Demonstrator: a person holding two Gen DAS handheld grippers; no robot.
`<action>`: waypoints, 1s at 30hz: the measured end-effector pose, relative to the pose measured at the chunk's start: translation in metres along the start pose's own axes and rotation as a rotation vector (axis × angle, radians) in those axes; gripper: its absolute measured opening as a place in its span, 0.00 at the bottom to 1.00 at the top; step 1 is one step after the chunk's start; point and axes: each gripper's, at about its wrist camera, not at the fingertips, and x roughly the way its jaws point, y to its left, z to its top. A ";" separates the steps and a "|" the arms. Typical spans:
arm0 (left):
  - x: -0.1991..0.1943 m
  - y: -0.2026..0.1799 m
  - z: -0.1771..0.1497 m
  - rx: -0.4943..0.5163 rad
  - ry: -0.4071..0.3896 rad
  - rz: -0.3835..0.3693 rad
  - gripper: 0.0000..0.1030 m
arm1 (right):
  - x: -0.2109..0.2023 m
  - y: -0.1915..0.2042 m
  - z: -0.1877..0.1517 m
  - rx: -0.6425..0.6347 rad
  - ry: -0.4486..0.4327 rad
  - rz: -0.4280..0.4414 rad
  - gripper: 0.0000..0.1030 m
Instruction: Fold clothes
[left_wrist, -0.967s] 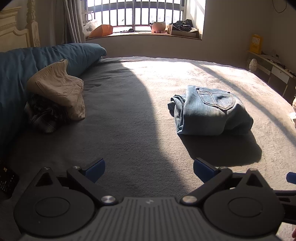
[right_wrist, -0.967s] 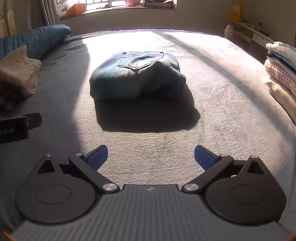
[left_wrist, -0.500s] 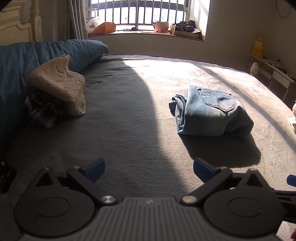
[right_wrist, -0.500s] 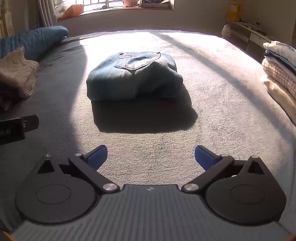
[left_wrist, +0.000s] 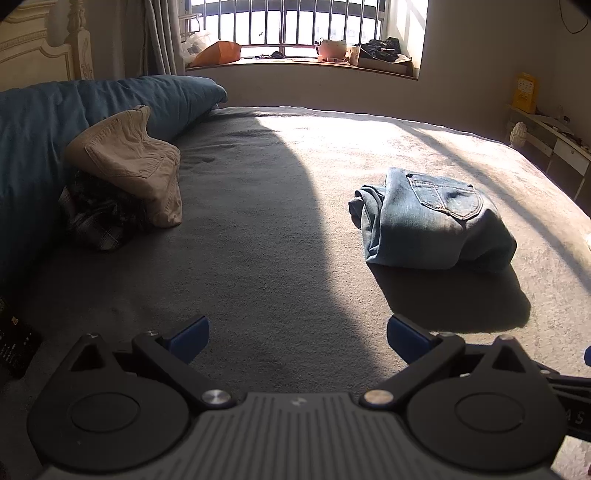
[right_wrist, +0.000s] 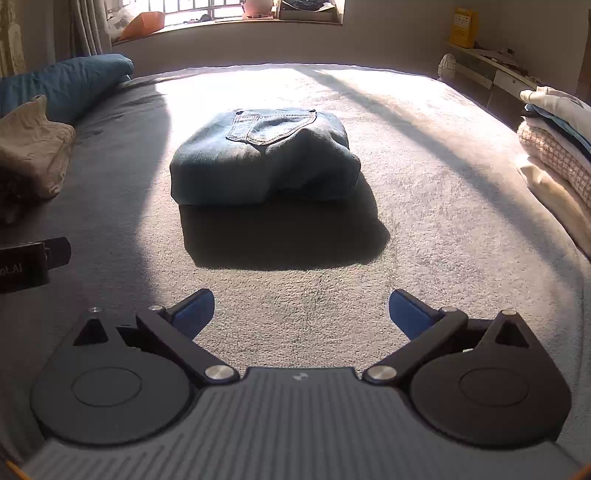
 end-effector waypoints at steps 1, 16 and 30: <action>0.000 0.000 0.000 -0.003 -0.002 0.001 1.00 | 0.000 0.000 0.000 0.000 -0.001 -0.001 0.98; -0.001 -0.003 -0.001 0.021 -0.016 0.012 1.00 | 0.001 -0.002 0.000 0.013 0.001 -0.018 0.99; 0.000 -0.004 -0.002 0.030 -0.010 0.010 1.00 | 0.002 -0.003 0.000 0.022 0.010 -0.019 0.99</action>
